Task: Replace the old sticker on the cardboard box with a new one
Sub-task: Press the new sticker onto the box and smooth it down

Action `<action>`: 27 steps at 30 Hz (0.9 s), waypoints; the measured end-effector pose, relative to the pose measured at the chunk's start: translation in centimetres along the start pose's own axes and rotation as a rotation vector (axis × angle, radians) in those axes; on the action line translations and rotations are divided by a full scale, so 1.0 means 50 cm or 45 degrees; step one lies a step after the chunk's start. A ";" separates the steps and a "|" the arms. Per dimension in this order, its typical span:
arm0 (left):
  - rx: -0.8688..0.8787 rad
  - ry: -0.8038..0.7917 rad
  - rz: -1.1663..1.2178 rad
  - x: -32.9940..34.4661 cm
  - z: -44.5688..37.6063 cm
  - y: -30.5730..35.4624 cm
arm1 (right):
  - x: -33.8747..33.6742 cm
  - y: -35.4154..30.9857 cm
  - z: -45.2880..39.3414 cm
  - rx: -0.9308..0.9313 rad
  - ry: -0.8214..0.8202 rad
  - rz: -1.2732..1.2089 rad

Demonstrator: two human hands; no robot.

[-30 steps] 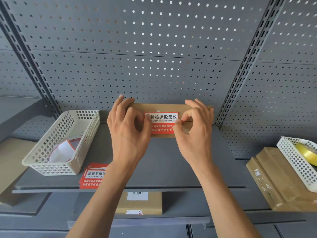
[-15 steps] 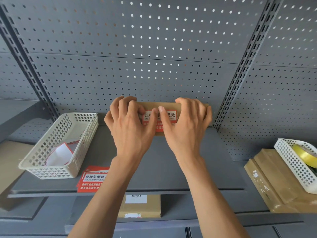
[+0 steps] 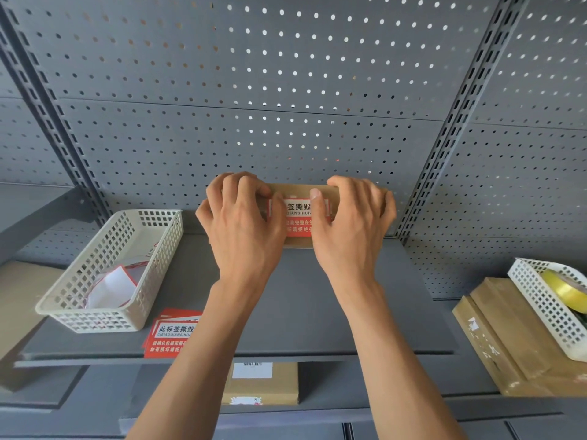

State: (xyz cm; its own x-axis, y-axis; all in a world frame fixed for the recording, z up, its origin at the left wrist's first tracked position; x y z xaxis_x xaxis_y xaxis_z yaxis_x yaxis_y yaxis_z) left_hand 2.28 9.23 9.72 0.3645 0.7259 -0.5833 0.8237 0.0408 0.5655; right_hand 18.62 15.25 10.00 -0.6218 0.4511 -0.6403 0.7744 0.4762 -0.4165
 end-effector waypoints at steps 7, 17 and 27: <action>-0.038 -0.032 0.080 -0.007 -0.003 -0.008 | -0.010 0.011 -0.004 -0.038 0.049 -0.096; -0.026 -0.046 0.097 -0.013 -0.008 -0.006 | 0.002 0.000 -0.005 -0.031 -0.041 0.044; 0.097 -0.056 0.073 -0.016 -0.010 -0.014 | -0.005 0.012 -0.011 -0.145 0.005 0.001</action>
State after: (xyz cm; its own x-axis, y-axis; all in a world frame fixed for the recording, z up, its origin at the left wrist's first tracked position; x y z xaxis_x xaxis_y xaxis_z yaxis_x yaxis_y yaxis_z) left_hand 1.21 8.97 10.08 0.4292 0.6944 -0.5775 0.8310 -0.0531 0.5537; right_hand 19.17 15.83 10.24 -0.6217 0.4543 -0.6381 0.7568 0.5584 -0.3398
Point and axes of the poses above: each hand's wrist, its own z-axis away from the middle knuckle, its own x-axis out of the palm, y = z × x, the point moved 8 cm from there along -z, towards the middle knuckle, and after that the axes turned 13 degrees about -y, right-handed, at the moved point
